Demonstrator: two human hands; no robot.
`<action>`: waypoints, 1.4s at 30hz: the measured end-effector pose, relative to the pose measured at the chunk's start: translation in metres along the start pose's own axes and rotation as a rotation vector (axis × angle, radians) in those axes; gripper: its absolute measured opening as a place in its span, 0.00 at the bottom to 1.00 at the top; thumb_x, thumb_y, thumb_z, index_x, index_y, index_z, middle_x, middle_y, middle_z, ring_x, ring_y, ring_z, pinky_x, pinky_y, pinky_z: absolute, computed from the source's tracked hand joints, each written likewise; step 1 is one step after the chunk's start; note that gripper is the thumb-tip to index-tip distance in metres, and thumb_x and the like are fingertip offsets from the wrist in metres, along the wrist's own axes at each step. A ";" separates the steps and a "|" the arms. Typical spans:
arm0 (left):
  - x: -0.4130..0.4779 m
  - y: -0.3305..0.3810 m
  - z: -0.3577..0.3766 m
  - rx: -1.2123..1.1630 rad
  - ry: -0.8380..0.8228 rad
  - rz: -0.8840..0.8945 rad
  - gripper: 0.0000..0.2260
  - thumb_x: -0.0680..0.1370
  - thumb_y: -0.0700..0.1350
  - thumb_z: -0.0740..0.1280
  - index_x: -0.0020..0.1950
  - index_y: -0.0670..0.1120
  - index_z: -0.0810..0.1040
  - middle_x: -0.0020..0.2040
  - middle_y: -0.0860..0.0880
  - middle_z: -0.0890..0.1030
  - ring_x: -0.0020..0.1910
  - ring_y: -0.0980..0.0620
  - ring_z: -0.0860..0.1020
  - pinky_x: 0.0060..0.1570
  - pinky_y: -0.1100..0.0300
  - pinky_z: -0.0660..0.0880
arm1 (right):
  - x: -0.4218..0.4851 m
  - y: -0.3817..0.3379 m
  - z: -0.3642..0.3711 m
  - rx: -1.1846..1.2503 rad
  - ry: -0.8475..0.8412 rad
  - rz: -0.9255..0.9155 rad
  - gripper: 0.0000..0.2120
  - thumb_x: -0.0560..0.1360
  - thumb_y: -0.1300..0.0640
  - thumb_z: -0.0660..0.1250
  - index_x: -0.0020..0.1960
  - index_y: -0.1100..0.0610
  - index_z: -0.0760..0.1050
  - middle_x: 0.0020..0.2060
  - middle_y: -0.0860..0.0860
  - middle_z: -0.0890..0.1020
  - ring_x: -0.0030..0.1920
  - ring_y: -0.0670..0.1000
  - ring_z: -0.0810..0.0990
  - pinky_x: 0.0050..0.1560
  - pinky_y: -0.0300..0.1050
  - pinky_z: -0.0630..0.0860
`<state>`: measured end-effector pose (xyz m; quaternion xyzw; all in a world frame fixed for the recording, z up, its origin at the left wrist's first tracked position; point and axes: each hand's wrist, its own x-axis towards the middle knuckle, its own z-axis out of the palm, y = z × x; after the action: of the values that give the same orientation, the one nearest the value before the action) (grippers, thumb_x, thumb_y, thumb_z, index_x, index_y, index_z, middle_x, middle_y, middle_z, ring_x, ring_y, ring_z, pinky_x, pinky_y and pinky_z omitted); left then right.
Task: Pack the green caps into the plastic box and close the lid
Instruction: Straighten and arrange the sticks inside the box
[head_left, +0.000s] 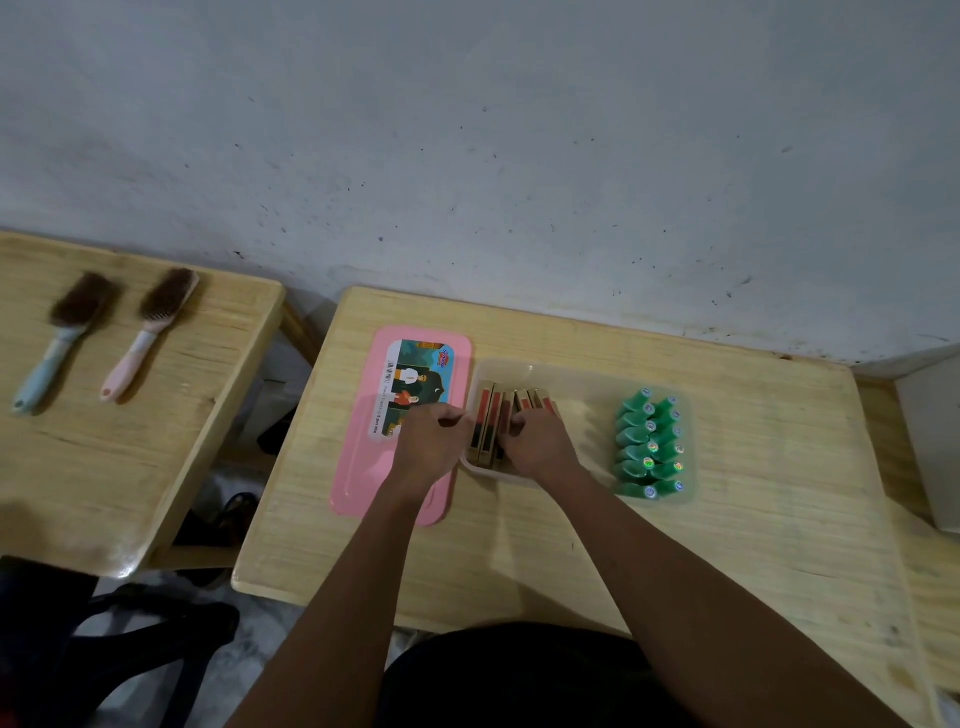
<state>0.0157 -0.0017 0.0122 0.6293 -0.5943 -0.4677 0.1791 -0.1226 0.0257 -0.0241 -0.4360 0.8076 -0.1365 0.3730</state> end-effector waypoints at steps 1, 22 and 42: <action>0.000 0.000 0.000 0.001 -0.002 -0.001 0.09 0.78 0.42 0.67 0.55 0.41 0.81 0.45 0.51 0.81 0.39 0.63 0.75 0.35 0.72 0.66 | -0.001 0.000 0.000 0.000 0.008 -0.006 0.07 0.75 0.57 0.68 0.48 0.58 0.83 0.41 0.53 0.84 0.42 0.52 0.80 0.41 0.42 0.73; -0.001 0.002 0.001 0.006 0.001 -0.009 0.09 0.78 0.42 0.67 0.56 0.40 0.81 0.45 0.50 0.80 0.40 0.60 0.76 0.38 0.70 0.69 | -0.016 -0.006 -0.028 -0.430 0.142 -0.027 0.08 0.77 0.57 0.62 0.50 0.56 0.80 0.43 0.52 0.83 0.42 0.54 0.83 0.36 0.44 0.71; -0.003 0.003 0.000 -0.012 0.012 -0.011 0.09 0.78 0.41 0.67 0.55 0.40 0.81 0.44 0.50 0.80 0.44 0.56 0.77 0.38 0.71 0.68 | -0.014 -0.014 -0.027 0.044 0.144 0.153 0.11 0.71 0.50 0.71 0.44 0.57 0.80 0.36 0.52 0.83 0.35 0.51 0.82 0.36 0.44 0.78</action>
<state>0.0150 0.0002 0.0155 0.6342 -0.5868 -0.4686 0.1839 -0.1288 0.0258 0.0091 -0.3538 0.8600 -0.1562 0.3329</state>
